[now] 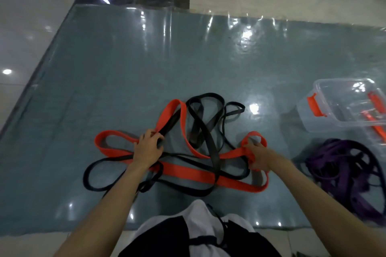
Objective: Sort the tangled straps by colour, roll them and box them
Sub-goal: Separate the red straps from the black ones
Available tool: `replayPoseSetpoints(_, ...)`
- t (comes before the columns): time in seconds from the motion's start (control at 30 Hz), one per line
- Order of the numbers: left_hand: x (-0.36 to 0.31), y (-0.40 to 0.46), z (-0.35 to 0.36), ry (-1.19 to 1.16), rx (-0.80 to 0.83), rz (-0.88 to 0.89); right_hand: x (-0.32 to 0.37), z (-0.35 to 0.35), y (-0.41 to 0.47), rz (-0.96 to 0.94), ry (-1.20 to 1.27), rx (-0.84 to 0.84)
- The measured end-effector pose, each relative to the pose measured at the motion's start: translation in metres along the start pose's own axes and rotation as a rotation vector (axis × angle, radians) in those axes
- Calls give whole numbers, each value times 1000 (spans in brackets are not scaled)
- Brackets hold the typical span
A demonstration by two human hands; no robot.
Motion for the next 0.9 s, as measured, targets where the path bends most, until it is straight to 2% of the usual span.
replayPoseSetpoints(0.13,4,-1,1,-70,-8,62,1,11,-12,44,62,2)
replayPoseSetpoints(0.23,2,-10,-1,-76,9,54,9,10,-28,8,125,-118)
replayPoseSetpoints(0.3,-6,-24,-3,5,-86,17,17,9,-41,-9,148,-235)
replayPoseSetpoints(0.37,-20,-40,-7,76,-264,18,25,6,-54,-7,218,-331)
replayPoseSetpoints(0.43,-38,-52,-8,12,-363,158,31,4,-65,-29,332,-375)
replayPoseSetpoints(0.47,-47,-57,-6,-124,-282,263,35,3,-69,-42,386,-385)
replayPoseSetpoints(0.53,-71,-69,-2,-441,126,368,44,4,-75,-88,508,-393)
replayPoseSetpoints(0.57,-83,-75,1,-541,308,368,50,4,-79,-125,564,-397)
replayPoseSetpoints(0.63,-102,-85,11,-668,481,309,62,6,-89,-193,653,-388)
replayPoseSetpoints(0.7,-112,-89,23,-850,475,193,72,7,-97,-237,750,-365)
replayPoseSetpoints(0.83,-98,-85,21,-1190,347,-87,74,11,-105,-255,838,-381)
replayPoseSetpoints(0.9,-80,-82,7,-1341,293,-139,69,13,-104,-233,833,-405)
Point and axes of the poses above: each hand's wrist, its own y-axis towards the middle knuckle, its own z-axis out of the palm, x = y × z, the point moved 1 cm from there along y, towards the middle knuckle, and after that the axes turned 13 degrees about y, right-handed, at the moved point
